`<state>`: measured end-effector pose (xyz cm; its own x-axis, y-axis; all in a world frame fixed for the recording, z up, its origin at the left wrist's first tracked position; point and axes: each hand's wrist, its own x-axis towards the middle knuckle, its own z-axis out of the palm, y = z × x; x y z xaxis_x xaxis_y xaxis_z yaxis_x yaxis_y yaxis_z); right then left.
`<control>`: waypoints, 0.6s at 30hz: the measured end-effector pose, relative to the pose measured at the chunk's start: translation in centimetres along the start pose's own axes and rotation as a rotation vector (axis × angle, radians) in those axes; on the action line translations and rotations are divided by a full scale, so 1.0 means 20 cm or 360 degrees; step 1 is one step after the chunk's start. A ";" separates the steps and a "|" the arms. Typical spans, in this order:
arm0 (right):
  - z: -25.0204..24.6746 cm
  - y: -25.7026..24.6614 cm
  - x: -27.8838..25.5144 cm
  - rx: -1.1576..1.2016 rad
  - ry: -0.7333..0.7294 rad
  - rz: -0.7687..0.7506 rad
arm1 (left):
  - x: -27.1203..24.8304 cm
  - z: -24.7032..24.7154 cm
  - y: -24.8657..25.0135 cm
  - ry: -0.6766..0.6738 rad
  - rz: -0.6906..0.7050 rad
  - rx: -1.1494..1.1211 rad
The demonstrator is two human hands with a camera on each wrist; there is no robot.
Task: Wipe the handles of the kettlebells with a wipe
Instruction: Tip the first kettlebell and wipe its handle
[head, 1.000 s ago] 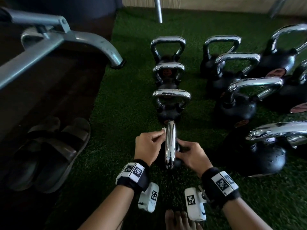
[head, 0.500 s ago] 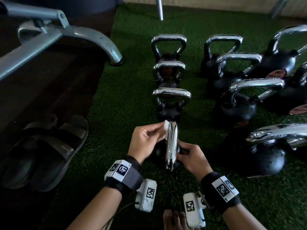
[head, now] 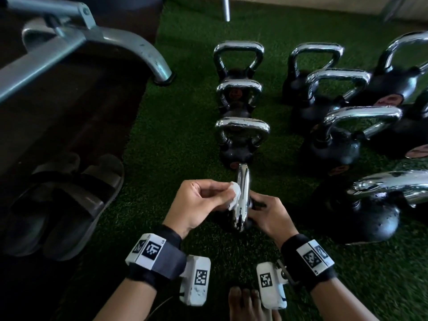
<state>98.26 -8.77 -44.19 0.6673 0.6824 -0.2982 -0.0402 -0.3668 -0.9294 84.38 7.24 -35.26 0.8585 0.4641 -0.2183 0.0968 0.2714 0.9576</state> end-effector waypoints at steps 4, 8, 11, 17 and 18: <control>-0.01 0.02 0.01 0.0061 0.0021 0.0041 | -0.08 0.00 -0.04 -0.0064 -0.0038 -0.0048; -0.01 0.01 0.00 0.0009 0.0007 0.0052 | -0.13 -0.03 -0.04 -0.0110 0.0108 0.0197; -0.01 0.03 0.00 0.0036 0.0020 0.0020 | -0.17 -0.05 -0.08 -0.0133 0.0110 0.0280; -0.01 0.03 0.00 -0.0044 0.0060 -0.0003 | -0.20 -0.02 -0.20 0.0112 0.0066 0.0594; -0.01 0.03 -0.01 -0.0037 0.0051 0.0005 | -0.20 -0.01 -0.20 0.0131 0.0083 0.0596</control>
<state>98.31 -9.25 -44.71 0.6909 0.6606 -0.2937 -0.0253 -0.3839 -0.9230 80.44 4.47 -38.29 0.8254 0.5391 -0.1676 0.2445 -0.0736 0.9669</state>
